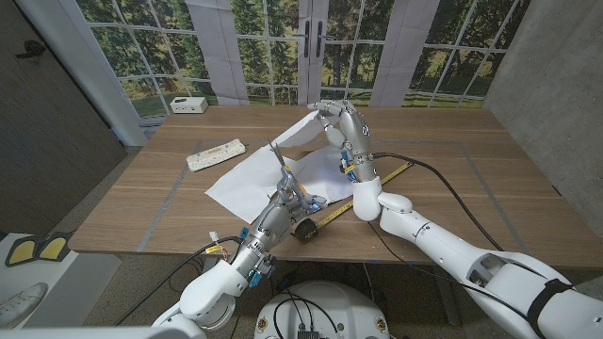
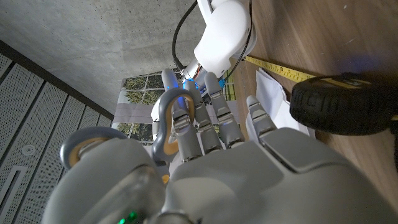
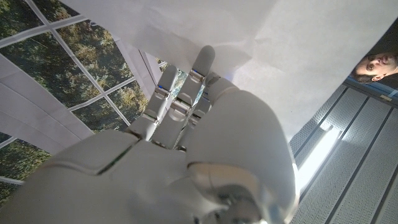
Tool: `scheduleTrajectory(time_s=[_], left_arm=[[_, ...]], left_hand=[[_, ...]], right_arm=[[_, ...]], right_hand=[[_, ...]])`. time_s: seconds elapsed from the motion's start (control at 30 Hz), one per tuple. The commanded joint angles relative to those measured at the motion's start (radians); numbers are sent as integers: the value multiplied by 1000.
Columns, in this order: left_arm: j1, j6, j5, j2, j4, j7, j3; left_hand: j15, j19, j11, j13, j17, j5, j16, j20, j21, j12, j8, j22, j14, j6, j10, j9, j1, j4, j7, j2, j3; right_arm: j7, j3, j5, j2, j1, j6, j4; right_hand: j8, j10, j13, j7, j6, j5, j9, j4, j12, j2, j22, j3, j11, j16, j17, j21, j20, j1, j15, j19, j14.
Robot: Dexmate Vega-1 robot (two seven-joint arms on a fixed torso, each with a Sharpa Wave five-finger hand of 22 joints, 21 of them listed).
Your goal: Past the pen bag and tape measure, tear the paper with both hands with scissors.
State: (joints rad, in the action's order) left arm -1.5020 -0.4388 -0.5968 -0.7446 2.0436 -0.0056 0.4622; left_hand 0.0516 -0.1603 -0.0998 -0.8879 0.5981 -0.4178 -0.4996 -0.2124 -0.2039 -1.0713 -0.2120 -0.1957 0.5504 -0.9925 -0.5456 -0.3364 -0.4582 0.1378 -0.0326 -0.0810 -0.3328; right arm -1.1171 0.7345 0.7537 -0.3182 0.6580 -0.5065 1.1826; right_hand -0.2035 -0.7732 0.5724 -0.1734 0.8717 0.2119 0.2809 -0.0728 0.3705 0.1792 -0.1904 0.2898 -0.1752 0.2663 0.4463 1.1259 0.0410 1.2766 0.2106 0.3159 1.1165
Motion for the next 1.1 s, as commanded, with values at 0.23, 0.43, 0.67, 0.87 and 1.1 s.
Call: scheduleTrajectory(time_s=[0.23, 0.43, 0.67, 0.87, 1.1], left_arm=[[14, 6, -6, 4, -10, -7, 11], [23, 15, -13, 9, -14, -15, 22], [28, 15, -12, 9, -19, -11, 20], [43, 12, -20, 13, -33, -30, 27], [67, 16, -52, 19, -45, -68, 39]], left_hand=[[40, 6, -7, -5, 1, 0, -3, -1, 0, -14, -6, -2, 6, 45, -10, -5, 7, 3, -56, 0, 1], [40, 6, -8, -4, 1, 0, -3, 0, 0, -14, -6, -2, 5, 45, -8, -5, 7, 2, -56, 1, 1], [41, 7, -7, -3, 1, 0, -4, 0, 0, -16, -6, -2, 5, 44, -12, -5, 7, 2, -57, 1, 1], [40, 6, -7, -2, 1, 0, -4, 0, -1, -15, -5, -2, 5, 45, -11, -5, 6, 2, -56, 1, 1], [41, 7, -7, -3, 1, 0, -4, -1, -1, -16, -5, -2, 4, 46, -9, -6, 6, 2, -54, 1, 1]], right_arm=[[0, 20, -28, 7, -20, 37, -7], [0, 26, -44, 9, -17, 74, 8], [0, 39, -56, 0, -32, 26, -19], [0, 41, -50, -4, -38, -10, -35], [0, 35, -60, -3, -37, -21, -34]], right_hand=[[0, -6, 4, -1, -5, 2, 1, 3, -5, 1, -1, 2, -4, -2, 5, 22, 157, 7, 28, -14, 3], [-1, -6, 5, 4, -4, 2, 1, 4, -6, 1, 0, 3, 3, -3, 6, 28, 156, 7, 28, -17, 4], [-1, -11, 4, 9, -4, 0, 1, 5, -6, 1, 1, 4, 7, -4, 8, 38, 153, 6, 28, -20, 5], [-2, -11, 6, 0, -3, 0, 1, 4, -6, -1, 2, 4, -4, -3, 10, 43, 155, 7, 29, -25, 6], [-1, -11, 6, -3, -3, -1, 1, 3, -8, -3, 2, 3, -10, -3, 13, 49, 156, 7, 29, -33, 9]])
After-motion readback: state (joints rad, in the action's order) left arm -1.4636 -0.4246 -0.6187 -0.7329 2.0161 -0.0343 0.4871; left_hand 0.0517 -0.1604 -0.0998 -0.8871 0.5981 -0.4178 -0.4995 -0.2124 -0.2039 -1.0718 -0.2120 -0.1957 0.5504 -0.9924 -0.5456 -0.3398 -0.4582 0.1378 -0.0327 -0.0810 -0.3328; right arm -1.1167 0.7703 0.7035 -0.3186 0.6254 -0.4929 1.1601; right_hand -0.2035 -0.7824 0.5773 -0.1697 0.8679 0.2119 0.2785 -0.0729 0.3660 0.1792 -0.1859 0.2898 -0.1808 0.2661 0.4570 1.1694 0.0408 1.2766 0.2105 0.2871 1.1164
